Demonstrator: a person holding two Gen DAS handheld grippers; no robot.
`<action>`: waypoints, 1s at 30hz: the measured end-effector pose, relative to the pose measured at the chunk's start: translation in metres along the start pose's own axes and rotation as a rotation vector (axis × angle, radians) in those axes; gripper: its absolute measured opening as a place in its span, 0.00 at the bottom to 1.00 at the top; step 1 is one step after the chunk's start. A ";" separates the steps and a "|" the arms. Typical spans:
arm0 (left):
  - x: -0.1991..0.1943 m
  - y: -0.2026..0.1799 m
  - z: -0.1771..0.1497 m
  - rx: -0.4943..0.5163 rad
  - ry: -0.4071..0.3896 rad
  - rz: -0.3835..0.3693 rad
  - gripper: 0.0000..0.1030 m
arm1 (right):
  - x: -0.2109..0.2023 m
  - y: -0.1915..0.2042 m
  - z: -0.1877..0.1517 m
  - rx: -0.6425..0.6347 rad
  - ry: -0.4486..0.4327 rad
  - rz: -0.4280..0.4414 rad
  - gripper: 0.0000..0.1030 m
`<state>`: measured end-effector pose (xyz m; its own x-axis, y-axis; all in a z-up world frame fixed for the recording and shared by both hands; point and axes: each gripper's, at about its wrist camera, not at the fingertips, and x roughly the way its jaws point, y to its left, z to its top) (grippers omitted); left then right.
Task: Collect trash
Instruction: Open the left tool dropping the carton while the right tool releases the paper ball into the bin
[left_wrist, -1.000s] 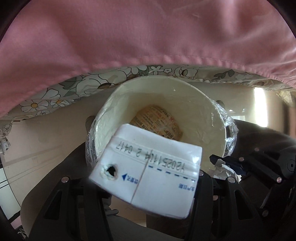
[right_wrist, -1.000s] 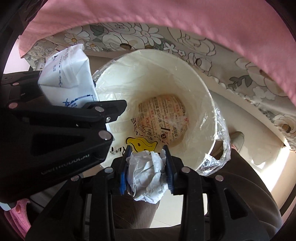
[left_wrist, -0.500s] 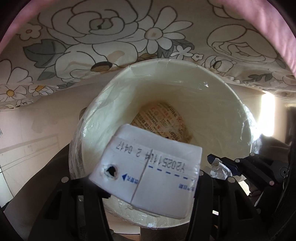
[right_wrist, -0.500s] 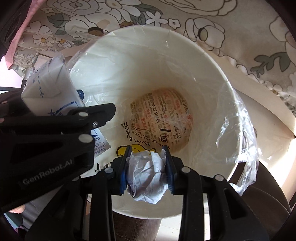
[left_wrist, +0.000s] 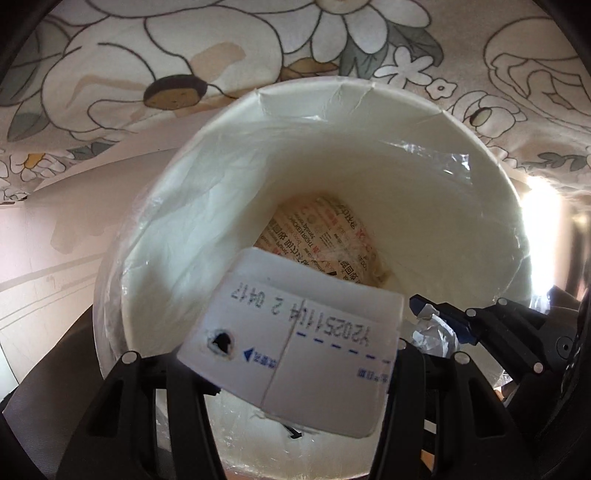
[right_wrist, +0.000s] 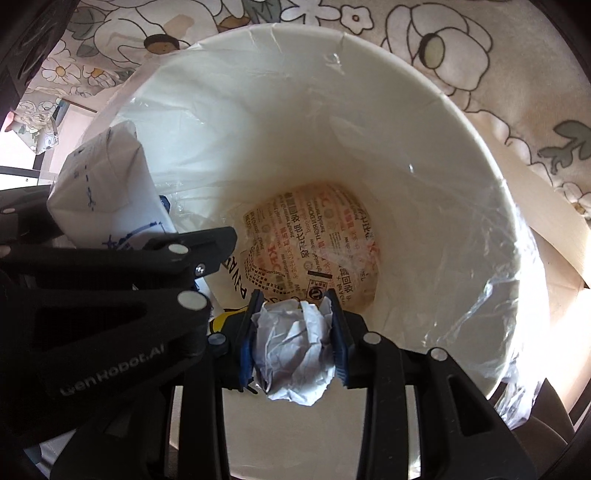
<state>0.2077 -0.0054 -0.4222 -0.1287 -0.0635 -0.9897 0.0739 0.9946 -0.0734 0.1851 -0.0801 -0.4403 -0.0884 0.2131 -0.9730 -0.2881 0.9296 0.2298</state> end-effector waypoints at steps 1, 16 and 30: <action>0.001 -0.001 0.000 0.001 -0.002 0.003 0.54 | 0.000 0.001 0.001 0.004 0.000 0.003 0.37; -0.006 -0.003 0.002 0.012 -0.009 -0.003 0.72 | -0.002 -0.005 0.005 0.032 -0.008 0.008 0.56; -0.029 -0.009 -0.015 0.068 -0.060 0.028 0.77 | -0.017 0.002 -0.009 -0.017 -0.055 -0.018 0.56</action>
<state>0.1955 -0.0111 -0.3911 -0.0660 -0.0431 -0.9969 0.1439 0.9882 -0.0522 0.1778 -0.0846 -0.4227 -0.0304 0.2130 -0.9766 -0.3050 0.9285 0.2121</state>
